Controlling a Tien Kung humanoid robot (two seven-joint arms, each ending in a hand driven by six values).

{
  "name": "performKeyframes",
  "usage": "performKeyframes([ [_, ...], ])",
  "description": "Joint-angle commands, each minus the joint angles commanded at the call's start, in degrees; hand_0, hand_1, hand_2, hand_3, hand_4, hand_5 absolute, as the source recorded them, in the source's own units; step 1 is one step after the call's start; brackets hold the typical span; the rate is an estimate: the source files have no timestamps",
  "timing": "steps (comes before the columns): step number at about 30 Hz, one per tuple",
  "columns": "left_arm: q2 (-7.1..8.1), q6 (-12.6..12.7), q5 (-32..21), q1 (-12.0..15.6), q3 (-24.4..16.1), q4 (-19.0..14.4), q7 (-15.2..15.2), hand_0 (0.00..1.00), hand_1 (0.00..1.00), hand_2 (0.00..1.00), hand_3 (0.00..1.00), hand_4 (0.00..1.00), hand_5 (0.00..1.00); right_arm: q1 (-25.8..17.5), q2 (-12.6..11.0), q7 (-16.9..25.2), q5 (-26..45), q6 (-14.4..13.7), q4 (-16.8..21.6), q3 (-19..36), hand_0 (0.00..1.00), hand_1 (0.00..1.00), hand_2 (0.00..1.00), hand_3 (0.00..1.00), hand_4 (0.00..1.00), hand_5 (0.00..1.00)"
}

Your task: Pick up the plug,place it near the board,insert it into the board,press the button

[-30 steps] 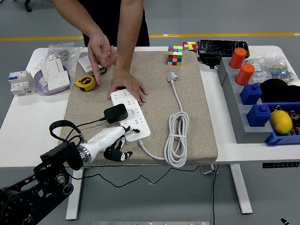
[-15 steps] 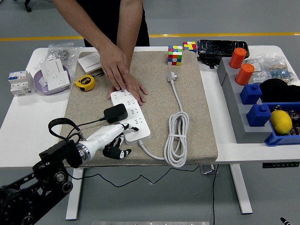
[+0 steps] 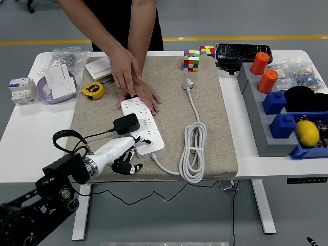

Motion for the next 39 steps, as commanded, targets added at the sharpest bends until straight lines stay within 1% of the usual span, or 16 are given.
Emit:
performKeyframes([
  [5, 0.09, -0.1, -0.1, 0.0, 0.5, 0.2, 0.0, 0.141, 0.030, 0.130, 0.832, 0.694, 0.002, 0.0, 0.0, 0.1, 0.2, 0.0, 0.0, -0.2, 0.961, 0.929, 0.864, 0.876, 0.998, 0.998],
  [11, 0.06, 0.3, 0.0, 0.1, 0.1, -0.1, -0.2, 0.142, 0.029, 0.130, 0.829, 0.693, 0.002, -0.1, 0.0, 0.0, -0.2, 0.0, 0.0, -0.1, 0.961, 0.929, 0.864, 0.878, 0.998, 0.998],
  [14, -0.01, 0.7, 0.3, 0.4, -0.8, -0.9, -0.4, 0.142, 0.029, 0.130, 0.829, 0.693, 0.002, -0.1, 0.0, 0.0, -0.1, 0.0, 0.0, -0.1, 0.961, 0.929, 0.864, 0.878, 0.998, 0.998],
  [18, -0.39, 1.5, 0.8, 1.1, -2.6, -2.9, -0.9, 0.142, 0.031, 0.131, 0.827, 0.696, 0.002, -0.1, 0.0, 0.0, -0.1, 0.0, 0.0, -0.2, 0.961, 0.930, 0.864, 0.877, 0.998, 0.998],
  [21, -1.31, 3.5, 0.8, 2.5, -5.0, -5.1, -2.3, 0.142, 0.031, 0.131, 0.827, 0.696, 0.002, -0.2, 0.0, 0.0, -0.1, 0.0, 0.0, -0.3, 0.961, 0.930, 0.864, 0.877, 0.998, 0.998],
  [22, -1.69, 4.5, 0.3, 3.2, -5.9, -5.7, -3.0, 0.164, 0.042, 0.138, 0.766, 0.696, 0.002, -0.2, 0.0, 0.0, 0.0, 0.0, 0.0, -0.3, 0.961, 0.929, 0.864, 0.877, 0.998, 0.998],
  [23, -2.16, 5.8, -0.4, 4.0, -7.0, -6.4, -3.9, 0.164, 0.042, 0.138, 0.766, 0.696, 0.002, -0.2, 0.0, 0.0, 0.0, 0.0, 0.0, -0.3, 0.961, 0.929, 0.864, 0.877, 0.998, 0.998],
  [25, -3.30, 7.6, -1.9, 5.6, -9.6, -7.7, -5.5, 0.164, 0.042, 0.138, 0.766, 0.696, 0.002, -0.3, 0.1, 0.0, 0.0, 0.0, 0.0, -0.4, 0.961, 0.929, 0.864, 0.877, 0.998, 0.998],
  [27, -5.05, 10.1, -4.5, 7.8, -13.2, -9.1, -8.2, 0.164, 0.042, 0.138, 0.766, 0.696, 0.002, -0.4, 0.2, 0.0, 0.0, 0.0, 0.0, -0.3, 0.961, 0.929, 0.864, 0.877, 0.998, 0.998],
  [28, -5.72, 10.9, -5.8, 8.5, -14.6, -9.5, -9.2, 0.262, 0.217, 0.300, 0.608, 0.558, 0.006, -0.5, 0.2, 0.0, -0.1, 0.0, 0.0, -0.2, 0.961, 0.929, 0.864, 0.878, 0.998, 0.998],
  [30, -7.13, 12.0, -9.4, 9.9, -18.0, -9.7, -11.4, 0.262, 0.217, 0.300, 0.608, 0.558, 0.006, -0.6, 0.3, 0.0, -0.3, 0.0, 0.0, 0.0, 0.961, 0.929, 0.864, 0.878, 0.998, 0.998],
  [33, -8.17, 11.8, -13.6, 11.2, -22.0, -9.1, -12.8, 0.262, 0.217, 0.300, 0.608, 0.558, 0.006, -0.7, 0.3, 0.0, -0.3, 0.0, 0.0, 0.0, 0.961, 0.929, 0.864, 0.878, 0.998, 0.998],
  [34, -8.32, 11.7, -15.1, 11.6, -23.1, -8.8, -13.1, 0.563, 0.723, 0.656, 0.700, 0.900, 0.246, -0.6, 0.3, 0.1, -0.1, 0.0, 0.0, -0.1, 0.961, 0.929, 0.864, 0.878, 0.998, 0.998],
  [39, -9.07, 11.0, -24.6, 12.9, -27.5, -7.4, -14.8, 0.563, 0.723, 0.656, 0.700, 0.900, 0.246, -0.4, 0.3, 0.2, 0.2, 0.0, 0.0, -0.2, 0.961, 0.929, 0.864, 0.878, 0.998, 0.998],
])
